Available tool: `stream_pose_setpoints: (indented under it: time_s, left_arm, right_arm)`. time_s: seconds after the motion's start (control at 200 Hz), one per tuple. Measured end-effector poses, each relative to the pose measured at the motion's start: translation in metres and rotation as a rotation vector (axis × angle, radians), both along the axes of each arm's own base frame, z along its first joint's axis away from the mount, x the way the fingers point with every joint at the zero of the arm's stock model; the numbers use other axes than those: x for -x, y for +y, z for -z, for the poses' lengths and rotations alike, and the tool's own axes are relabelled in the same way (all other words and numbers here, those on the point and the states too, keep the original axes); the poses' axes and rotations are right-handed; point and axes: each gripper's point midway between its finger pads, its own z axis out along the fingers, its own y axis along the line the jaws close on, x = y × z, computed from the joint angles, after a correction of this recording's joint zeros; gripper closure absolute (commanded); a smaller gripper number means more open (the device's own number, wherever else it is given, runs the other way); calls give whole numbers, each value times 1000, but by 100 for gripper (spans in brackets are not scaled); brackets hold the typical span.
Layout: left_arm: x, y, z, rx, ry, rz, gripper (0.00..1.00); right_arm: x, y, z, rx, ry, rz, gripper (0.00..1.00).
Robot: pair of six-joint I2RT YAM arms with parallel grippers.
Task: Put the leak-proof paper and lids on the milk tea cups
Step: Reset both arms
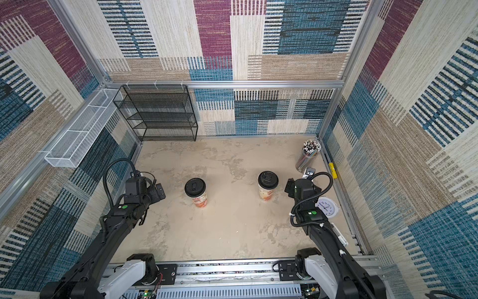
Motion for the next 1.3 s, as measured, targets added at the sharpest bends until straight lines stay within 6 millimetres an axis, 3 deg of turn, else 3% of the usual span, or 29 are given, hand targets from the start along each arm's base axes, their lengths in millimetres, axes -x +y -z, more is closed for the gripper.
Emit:
stream_pose_setpoints:
  time_s: [0.125,0.286,0.351,0.476,0.606,0.741,0.847,1.012,1.152,1.302]
  left_arm:
    - [-13,11,26,-10,-5,20,2]
    - [-25,1,54,12,-44,113,3]
    - [-28,-1,58,14,-54,141,3]
    - [-44,-6,45,-5,-151,199,3]
    - [-53,-10,38,-19,-208,233,3]
    - [-63,-11,38,-12,-229,249,3]
    - [-73,-15,37,-5,-273,274,5]
    - [-74,-22,67,21,-241,297,4]
    - [-89,-29,50,5,-297,322,2]
    - [-90,-28,49,-3,-297,314,1]
  right_arm:
    - [-19,1,26,3,-1,-63,0]
    - [-25,8,50,-3,-50,-135,0]
    - [-28,11,43,4,-108,-161,0]
    - [-40,22,20,22,-238,-232,0]
    - [-52,30,9,46,-309,-294,0]
    - [-56,35,20,47,-313,-342,0]
    - [-53,24,19,48,-337,-315,0]
    - [-51,25,10,47,-387,-315,0]
    - [-56,28,2,46,-408,-333,0]
    - [-61,33,0,43,-410,-365,0]
